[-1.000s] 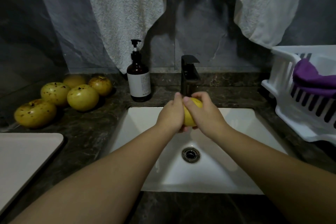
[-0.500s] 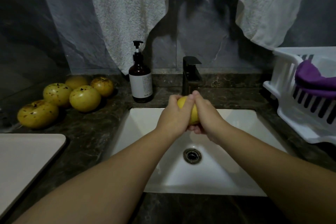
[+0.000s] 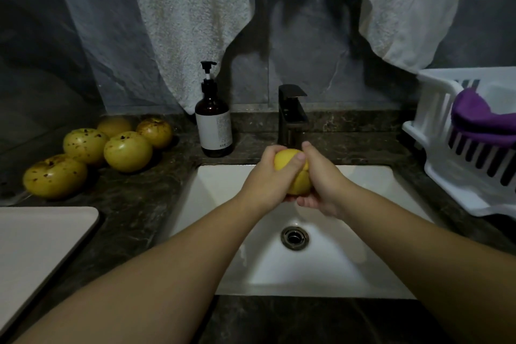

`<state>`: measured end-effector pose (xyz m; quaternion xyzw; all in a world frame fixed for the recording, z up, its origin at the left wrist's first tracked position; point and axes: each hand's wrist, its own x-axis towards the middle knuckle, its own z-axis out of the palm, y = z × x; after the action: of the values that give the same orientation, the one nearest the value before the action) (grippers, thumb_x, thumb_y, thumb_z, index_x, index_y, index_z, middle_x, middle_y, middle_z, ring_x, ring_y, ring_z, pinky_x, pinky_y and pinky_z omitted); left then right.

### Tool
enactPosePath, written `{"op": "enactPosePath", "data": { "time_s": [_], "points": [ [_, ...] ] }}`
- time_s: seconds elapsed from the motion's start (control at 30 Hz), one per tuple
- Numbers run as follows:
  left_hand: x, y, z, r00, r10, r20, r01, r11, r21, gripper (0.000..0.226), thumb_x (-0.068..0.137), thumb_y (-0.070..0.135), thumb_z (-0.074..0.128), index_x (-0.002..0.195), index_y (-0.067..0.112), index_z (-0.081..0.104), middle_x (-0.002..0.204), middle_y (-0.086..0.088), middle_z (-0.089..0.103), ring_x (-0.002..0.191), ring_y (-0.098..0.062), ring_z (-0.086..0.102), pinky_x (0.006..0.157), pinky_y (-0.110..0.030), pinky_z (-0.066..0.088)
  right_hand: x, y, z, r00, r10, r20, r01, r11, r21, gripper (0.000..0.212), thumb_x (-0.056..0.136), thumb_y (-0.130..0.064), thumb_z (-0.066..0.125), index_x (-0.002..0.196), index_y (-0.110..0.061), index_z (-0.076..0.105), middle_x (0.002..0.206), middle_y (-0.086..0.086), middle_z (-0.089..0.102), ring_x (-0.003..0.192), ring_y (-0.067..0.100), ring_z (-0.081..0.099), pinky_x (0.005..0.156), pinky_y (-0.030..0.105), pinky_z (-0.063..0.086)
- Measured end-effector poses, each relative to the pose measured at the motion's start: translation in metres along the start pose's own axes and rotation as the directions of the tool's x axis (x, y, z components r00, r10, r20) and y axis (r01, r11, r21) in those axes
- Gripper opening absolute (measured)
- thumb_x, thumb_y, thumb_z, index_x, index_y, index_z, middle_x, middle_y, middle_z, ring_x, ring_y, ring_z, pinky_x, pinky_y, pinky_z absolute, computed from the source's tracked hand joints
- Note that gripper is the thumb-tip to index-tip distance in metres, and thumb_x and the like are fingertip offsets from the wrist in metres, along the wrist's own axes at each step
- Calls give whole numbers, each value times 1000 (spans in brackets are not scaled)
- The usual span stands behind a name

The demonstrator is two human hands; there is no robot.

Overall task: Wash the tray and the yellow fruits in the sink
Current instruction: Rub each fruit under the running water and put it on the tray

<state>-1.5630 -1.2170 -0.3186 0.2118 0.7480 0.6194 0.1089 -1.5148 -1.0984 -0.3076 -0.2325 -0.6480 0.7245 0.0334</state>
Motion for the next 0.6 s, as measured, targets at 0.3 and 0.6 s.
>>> {"op": "enactPosePath", "data": {
  "time_s": [0.3,0.6],
  "points": [
    [2,5,-3,980,-200,-5,200,979,-30,57,101,72,32,126,27,55,114,-18,70,88,-34,76,69,-39,61,-3,6,-1,937,-342,73,349,901,-257,28,98,-64,49,113,-42,57,104,11,68,68,28,73,41,25,46],
    [-3,9,-1,906,-396,149,423,851,-311,54,105,66,34,130,23,55,108,-14,71,77,-23,73,54,-30,58,3,11,-6,877,-465,120,424,632,-649,43,95,-58,54,138,-55,46,130,-4,52,104,17,61,78,33,54]
  ]
}}
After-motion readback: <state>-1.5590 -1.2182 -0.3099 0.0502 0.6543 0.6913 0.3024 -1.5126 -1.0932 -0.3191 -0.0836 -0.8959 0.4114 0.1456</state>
